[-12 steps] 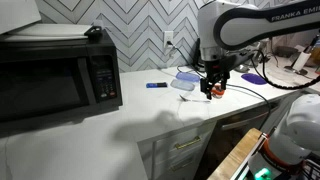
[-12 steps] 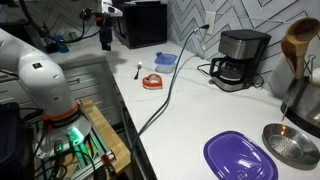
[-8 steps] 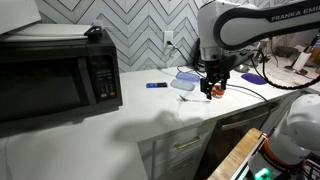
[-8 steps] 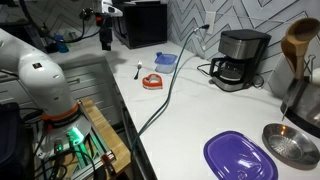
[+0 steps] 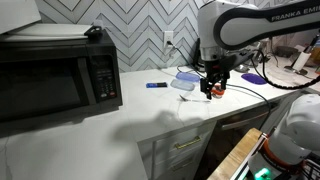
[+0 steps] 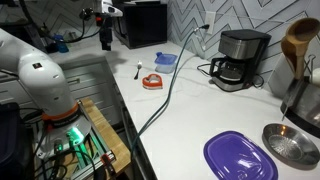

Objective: Put the blue packet on the silver plate

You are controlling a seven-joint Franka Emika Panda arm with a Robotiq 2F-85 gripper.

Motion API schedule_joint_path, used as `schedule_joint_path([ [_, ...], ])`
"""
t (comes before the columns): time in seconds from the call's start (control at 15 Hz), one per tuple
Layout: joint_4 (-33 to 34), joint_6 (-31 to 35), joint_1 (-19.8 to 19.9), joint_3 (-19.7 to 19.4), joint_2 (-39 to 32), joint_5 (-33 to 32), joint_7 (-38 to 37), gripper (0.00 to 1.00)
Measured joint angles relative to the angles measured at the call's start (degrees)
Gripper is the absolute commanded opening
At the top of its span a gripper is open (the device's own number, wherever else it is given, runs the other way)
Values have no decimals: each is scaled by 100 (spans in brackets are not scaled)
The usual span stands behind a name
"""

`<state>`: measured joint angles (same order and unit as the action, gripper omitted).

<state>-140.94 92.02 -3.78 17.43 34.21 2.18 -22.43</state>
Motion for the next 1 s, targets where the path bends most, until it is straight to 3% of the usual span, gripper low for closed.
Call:
schedule_joint_path([
  [0.27, 486, 38, 127, 19, -381, -245, -535, 100],
  [0.6, 2126, 129, 345, 113, -1793, -895, -1605, 100],
  [0.8, 3092, 123, 204, 193, -2819, -1269, -2128, 100],
  [1.0, 3925, 111, -177, 184, -3775, -1780, -2551, 100],
])
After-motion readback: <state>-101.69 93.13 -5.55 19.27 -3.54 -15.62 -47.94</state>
